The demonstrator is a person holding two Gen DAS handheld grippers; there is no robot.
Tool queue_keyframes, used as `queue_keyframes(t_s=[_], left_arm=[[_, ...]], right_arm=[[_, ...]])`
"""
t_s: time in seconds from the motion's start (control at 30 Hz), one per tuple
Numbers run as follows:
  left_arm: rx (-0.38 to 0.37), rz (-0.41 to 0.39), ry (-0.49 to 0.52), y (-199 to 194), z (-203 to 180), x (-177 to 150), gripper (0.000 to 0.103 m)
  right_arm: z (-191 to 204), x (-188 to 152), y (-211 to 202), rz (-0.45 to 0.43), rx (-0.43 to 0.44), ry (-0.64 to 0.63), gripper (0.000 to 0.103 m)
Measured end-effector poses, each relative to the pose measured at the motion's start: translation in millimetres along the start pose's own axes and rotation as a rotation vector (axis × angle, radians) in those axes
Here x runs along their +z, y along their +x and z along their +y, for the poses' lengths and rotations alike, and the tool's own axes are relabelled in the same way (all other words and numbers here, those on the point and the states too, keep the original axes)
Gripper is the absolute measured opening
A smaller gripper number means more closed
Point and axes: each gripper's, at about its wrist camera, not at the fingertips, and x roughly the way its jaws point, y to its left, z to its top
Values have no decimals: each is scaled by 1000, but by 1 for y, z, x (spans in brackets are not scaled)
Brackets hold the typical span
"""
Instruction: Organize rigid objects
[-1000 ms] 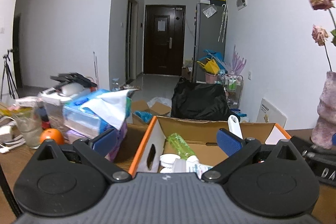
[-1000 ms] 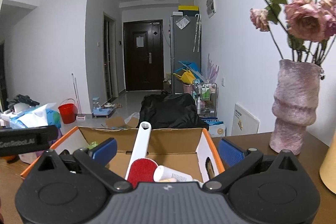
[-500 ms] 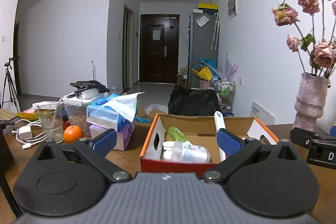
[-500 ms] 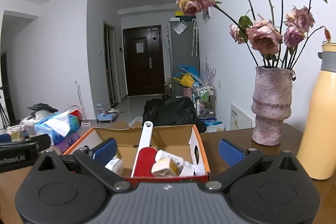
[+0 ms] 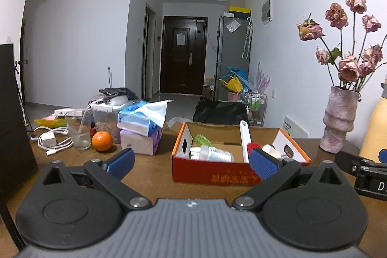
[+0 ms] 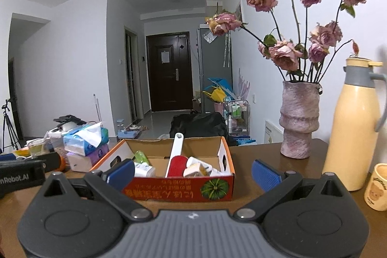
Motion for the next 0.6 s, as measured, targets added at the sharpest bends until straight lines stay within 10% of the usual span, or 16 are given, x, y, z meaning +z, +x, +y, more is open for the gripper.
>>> queue_keyframes(t_s=[0.6], left_arm=[[-56,41,69,-117,2,-43,103]], right_arm=[[8,-40,-125,41,-21,-68,103]])
